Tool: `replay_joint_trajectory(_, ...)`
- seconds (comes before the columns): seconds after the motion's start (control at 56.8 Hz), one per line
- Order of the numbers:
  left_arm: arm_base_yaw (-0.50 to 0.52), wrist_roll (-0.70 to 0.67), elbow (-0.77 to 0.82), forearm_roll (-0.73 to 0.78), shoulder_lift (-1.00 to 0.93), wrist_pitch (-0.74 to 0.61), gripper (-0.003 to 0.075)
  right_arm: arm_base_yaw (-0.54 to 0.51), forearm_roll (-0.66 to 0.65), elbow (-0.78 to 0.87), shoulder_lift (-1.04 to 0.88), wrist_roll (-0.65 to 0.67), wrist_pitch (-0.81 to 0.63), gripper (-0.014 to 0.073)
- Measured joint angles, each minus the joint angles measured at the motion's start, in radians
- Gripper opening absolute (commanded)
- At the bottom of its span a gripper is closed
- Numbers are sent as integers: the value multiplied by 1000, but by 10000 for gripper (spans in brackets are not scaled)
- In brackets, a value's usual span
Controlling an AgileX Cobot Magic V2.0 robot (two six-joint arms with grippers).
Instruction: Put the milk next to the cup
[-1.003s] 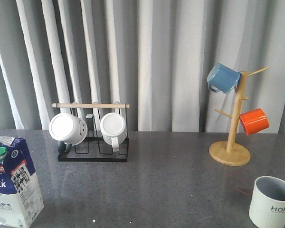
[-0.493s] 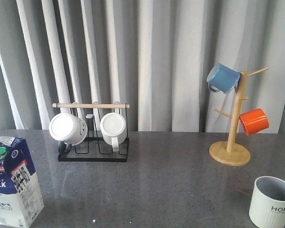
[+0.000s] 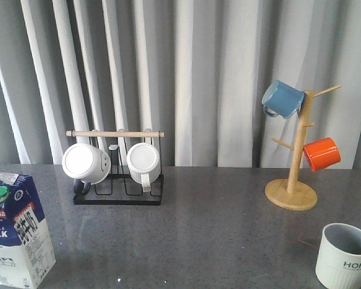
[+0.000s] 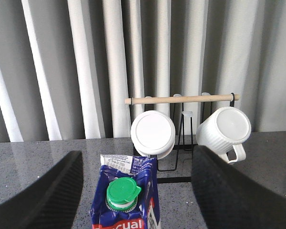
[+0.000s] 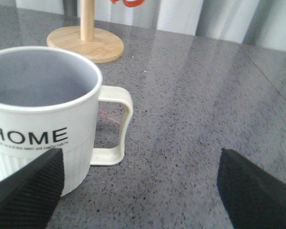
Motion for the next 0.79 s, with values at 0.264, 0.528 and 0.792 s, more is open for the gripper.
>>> replay_joint_trajectory(0.264, 0, 0, 0, 0, 0, 0, 459, -66, -7, 0, 61, -49, -89, 602)
replay_joint_trajectory(0.528, 0, 0, 0, 0, 0, 0, 459, -135, -27, -21, 107, 57, -158, 592)
replay_joint_trajectory(0.792, 0, 0, 0, 0, 0, 0, 459, -138, -106, -39, 177, 81, -171, 592)
